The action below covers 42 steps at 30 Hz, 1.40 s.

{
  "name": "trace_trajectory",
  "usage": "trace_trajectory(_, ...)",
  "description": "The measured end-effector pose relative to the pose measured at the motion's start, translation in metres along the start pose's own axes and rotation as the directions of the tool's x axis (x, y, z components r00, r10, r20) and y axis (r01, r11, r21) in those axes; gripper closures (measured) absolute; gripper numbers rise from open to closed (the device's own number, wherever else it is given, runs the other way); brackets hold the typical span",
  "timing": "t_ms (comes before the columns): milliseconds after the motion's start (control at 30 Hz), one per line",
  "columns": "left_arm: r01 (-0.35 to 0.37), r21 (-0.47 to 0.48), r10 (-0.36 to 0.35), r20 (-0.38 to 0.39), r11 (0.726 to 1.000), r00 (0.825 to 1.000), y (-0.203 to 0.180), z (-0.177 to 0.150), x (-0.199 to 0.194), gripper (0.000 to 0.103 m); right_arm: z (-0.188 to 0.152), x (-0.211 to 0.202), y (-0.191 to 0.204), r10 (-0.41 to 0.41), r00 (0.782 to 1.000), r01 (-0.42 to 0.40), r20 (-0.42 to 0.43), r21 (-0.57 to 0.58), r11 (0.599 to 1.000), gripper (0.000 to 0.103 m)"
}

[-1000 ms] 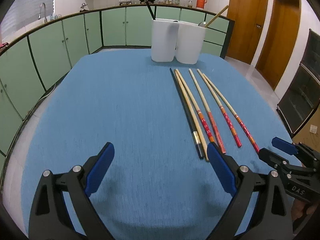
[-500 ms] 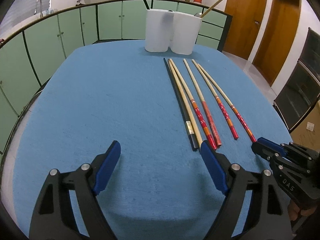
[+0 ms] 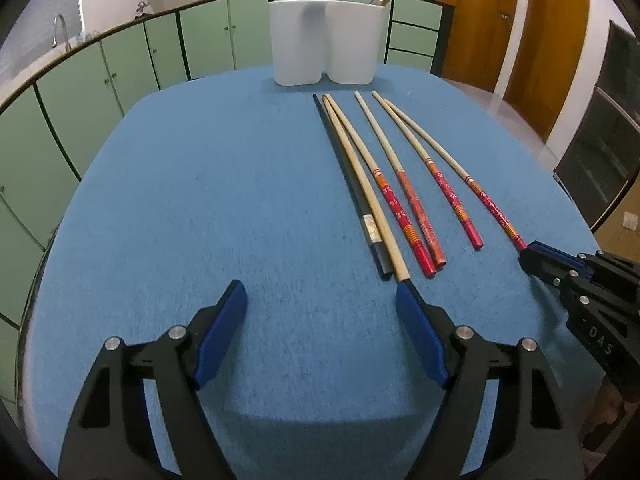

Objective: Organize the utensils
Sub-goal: 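Grasp the remaining black chopstick with the left tool while the right tool holds the red chopstick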

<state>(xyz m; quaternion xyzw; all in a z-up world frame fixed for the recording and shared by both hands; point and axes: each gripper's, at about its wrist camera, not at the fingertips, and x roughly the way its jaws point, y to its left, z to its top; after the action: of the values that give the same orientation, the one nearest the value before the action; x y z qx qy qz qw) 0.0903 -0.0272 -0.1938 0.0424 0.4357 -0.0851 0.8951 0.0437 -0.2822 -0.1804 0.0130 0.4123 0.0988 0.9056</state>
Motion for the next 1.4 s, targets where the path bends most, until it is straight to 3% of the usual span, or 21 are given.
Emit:
trace_trajectory(167, -0.022, 0.016, 0.022, 0.004, 1.0, 1.0, -0.006, 0.005, 0.005, 0.033, 0.0, -0.001, -0.002, 0.005, 1.0, -0.005, 0.003, 0.015, 1.0, 0.097)
trace_trajectory(533, -0.006, 0.011, 0.006, 0.021, 1.0, 1.0, -0.013, 0.015, 0.01, 0.054, -0.001, -0.001, -0.008, 0.019, 1.0, -0.019, 0.008, 0.042, 0.999, 0.097)
trace_trajectory(800, -0.008, -0.023, 0.009, 0.037, 1.0, 0.999, -0.018, 0.014, 0.012, 0.054, -0.002, 0.0, -0.008, 0.026, 1.0, -0.026, 0.011, 0.049, 0.998, 0.097)
trace_trajectory(867, -0.009, -0.028, 0.01, 0.039, 1.0, 0.999, -0.018, 0.016, 0.013, 0.061, -0.002, 0.0, -0.008, 0.028, 1.0, -0.028, 0.012, 0.051, 0.998, 0.097)
trace_trajectory(933, 0.014, -0.038, -0.012, 0.039, 0.999, 0.999, -0.017, 0.017, 0.013, 0.088, -0.002, 0.0, -0.008, 0.029, 1.0, -0.03, 0.012, 0.052, 0.998, 0.097)
trace_trajectory(1033, 0.026, -0.058, -0.024, 0.032, 0.998, 0.999, -0.008, 0.017, 0.012, 0.097, -0.002, 0.0, -0.009, 0.033, 0.999, -0.033, 0.012, 0.055, 0.998, 0.097)
trace_trajectory(1200, 0.038, -0.082, -0.036, 0.03, 0.996, 0.999, 0.005, 0.014, 0.006, 0.096, -0.003, 0.0, -0.009, 0.036, 0.999, -0.037, 0.014, 0.059, 0.998, 0.097)
trace_trajectory(1267, 0.053, -0.087, -0.05, 0.037, 0.995, 0.998, 0.007, 0.013, 0.004, 0.088, -0.003, 0.0, -0.009, 0.037, 0.999, -0.038, 0.014, 0.059, 0.998, 0.097)
trace_trajectory(1333, 0.058, -0.089, -0.054, 0.045, 0.994, 0.998, 0.008, 0.011, 0.003, 0.07, -0.003, 0.0, -0.009, 0.037, 0.999, -0.037, 0.014, 0.059, 0.998, 0.097)
trace_trajectory(1400, 0.05, -0.082, -0.046, 0.05, 0.995, 0.998, 0.007, 0.011, 0.004, 0.068, -0.003, 0.0, -0.009, 0.036, 0.999, -0.037, 0.014, 0.059, 0.998, 0.097)
